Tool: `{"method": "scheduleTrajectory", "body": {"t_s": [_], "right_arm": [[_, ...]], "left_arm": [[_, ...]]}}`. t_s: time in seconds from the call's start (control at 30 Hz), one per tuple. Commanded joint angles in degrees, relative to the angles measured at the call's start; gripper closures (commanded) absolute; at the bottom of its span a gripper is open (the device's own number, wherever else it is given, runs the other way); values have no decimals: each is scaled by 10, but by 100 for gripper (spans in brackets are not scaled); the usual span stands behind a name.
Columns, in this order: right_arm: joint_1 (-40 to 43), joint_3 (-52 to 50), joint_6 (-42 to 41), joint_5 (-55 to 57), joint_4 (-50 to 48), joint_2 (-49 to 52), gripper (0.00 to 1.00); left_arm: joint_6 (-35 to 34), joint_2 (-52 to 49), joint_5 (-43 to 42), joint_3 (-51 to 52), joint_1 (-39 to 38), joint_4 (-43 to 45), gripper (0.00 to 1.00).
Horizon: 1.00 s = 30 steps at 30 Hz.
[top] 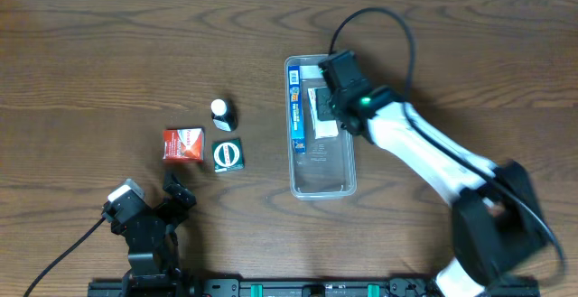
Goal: Pack container
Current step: 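Release the white box and withdraw the right gripper to the right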
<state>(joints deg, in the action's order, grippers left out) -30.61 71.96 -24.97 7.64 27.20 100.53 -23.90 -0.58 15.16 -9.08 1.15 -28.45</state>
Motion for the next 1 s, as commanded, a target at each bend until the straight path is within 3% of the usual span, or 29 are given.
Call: {"method": "scheduleTrajectory", "body": {"t_s": [0.0, 0.27, 0.4, 0.43, 0.47, 0.5, 0.53, 0.97], "right_arm": [[5, 29, 9, 9, 15, -88, 99], [7, 29, 8, 12, 114, -184, 94], [36, 29, -37, 10, 193, -206, 93], [44, 29, -40, 3, 210, -208, 89], [51, 29, -39, -8, 225, -208, 79], [57, 29, -39, -18, 237, -208, 61], [63, 29, -39, -27, 250, -208, 52], [105, 29, -72, -34, 347, -209, 19]], "left_arm": [[7, 2, 3, 10, 4, -1, 2], [7, 2, 3, 10, 4, -1, 2], [7, 2, 3, 10, 4, -1, 2], [7, 2, 3, 10, 4, -1, 2], [7, 2, 3, 10, 4, -1, 2], [7, 2, 3, 10, 4, -1, 2], [7, 2, 3, 10, 4, -1, 2], [7, 2, 3, 10, 4, -1, 2]]}}
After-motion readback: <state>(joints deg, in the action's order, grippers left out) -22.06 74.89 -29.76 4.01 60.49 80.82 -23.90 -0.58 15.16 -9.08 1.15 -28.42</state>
